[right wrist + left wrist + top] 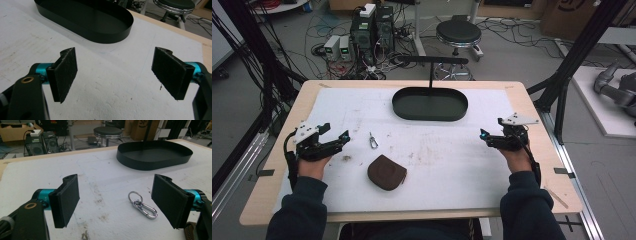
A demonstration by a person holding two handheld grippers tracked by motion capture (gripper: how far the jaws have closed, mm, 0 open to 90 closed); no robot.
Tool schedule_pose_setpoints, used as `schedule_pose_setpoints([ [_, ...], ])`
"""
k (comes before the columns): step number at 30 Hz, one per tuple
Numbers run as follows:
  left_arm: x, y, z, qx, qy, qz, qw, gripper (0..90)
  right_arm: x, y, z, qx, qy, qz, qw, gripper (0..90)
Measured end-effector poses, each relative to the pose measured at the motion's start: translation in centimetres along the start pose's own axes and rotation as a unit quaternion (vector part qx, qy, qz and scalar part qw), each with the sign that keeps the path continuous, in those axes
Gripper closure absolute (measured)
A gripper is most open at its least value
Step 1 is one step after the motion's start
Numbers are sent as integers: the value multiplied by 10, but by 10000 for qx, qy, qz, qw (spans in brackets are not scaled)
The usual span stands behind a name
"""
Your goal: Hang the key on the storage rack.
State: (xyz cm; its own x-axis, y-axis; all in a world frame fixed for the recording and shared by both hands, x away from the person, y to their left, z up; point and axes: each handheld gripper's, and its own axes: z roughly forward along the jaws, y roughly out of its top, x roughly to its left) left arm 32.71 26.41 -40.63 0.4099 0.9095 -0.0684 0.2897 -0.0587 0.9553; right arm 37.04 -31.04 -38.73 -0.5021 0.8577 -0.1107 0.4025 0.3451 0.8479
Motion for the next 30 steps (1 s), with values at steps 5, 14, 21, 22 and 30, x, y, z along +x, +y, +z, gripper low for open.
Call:
schedule_pose_setpoints([
  [5, 0, 0, 2, 1, 15, -17, 10000, 225, -1, 0, -2, -45, 6, 41, 10000, 210],
  [14, -3, 0, 3, 7, -79, -3, 10000, 271, -3, -1, -3, -90, 3, 74, 9999, 210],
  [21, -14, 0, 11, 250, -488, 69, 9985, 483, -1, -1, -4, -75, -39, 2, 10000, 212],
  [22, -16, -1, 14, 329, -539, 63, 9980, 483, -1, -1, -4, -75, -39, 2, 10000, 212],
  [30, -28, -5, 40, 822, -713, -54, 9940, 567, 4, -1, -3, 7, -31, -54, 10000, 212],
])
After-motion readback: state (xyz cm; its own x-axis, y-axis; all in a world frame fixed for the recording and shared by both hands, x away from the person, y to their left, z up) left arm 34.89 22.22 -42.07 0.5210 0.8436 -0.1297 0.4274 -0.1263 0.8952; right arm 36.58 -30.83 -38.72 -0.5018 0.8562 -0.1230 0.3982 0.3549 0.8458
